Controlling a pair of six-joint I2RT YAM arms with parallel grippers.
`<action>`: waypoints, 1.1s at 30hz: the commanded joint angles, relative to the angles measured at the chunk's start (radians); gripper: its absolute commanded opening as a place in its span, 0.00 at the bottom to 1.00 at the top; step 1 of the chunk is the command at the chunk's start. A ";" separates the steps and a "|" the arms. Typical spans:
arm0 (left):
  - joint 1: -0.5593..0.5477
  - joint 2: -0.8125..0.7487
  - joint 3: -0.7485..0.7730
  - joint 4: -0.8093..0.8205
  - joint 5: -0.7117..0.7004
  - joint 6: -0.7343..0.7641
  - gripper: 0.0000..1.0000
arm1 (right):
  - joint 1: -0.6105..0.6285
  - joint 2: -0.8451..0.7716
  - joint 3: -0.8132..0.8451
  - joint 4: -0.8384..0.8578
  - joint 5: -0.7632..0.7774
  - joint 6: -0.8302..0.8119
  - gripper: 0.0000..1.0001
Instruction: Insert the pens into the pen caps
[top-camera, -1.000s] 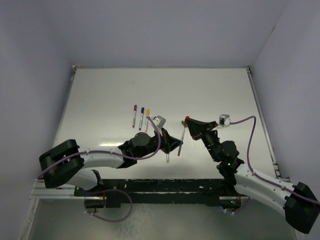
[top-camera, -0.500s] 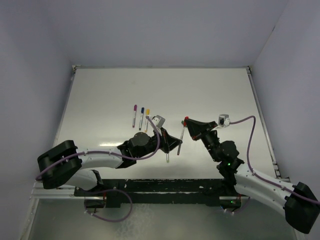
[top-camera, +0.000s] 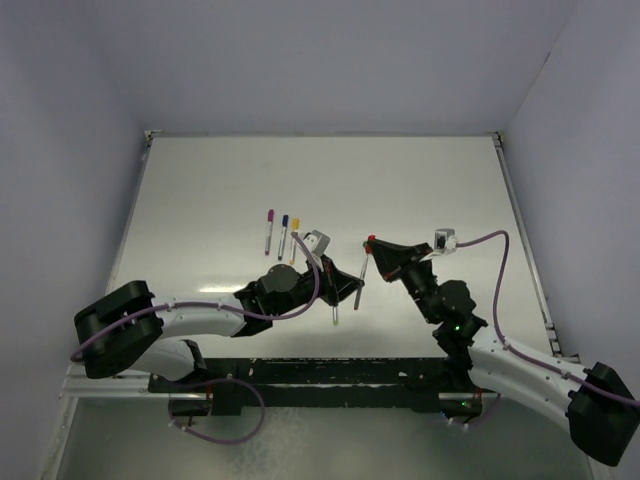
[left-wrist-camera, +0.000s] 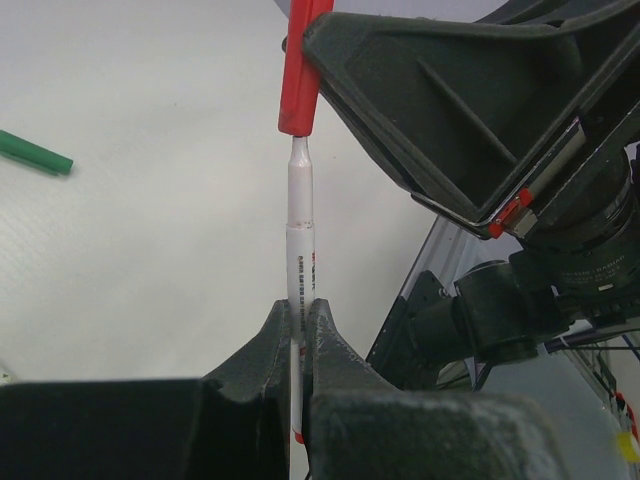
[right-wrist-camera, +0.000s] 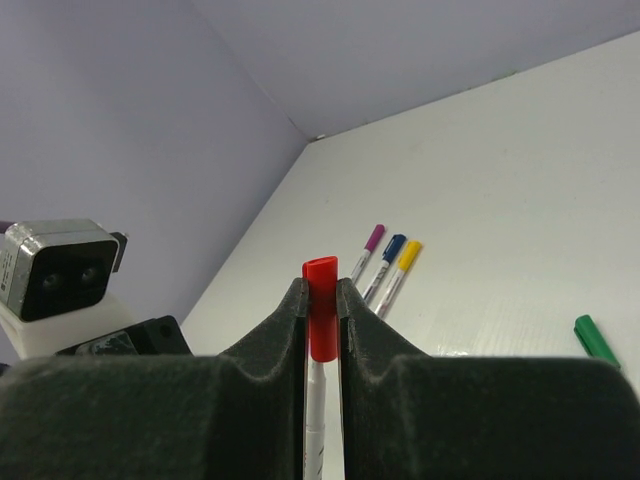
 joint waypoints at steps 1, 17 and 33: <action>-0.003 -0.025 0.002 0.046 -0.016 0.011 0.00 | 0.001 0.014 -0.007 0.036 -0.027 0.025 0.00; -0.004 -0.038 0.033 0.060 -0.082 0.062 0.00 | 0.003 0.002 -0.024 -0.025 -0.141 0.083 0.00; 0.005 -0.136 0.065 0.139 -0.230 0.214 0.00 | 0.003 0.083 0.067 -0.244 -0.252 0.035 0.00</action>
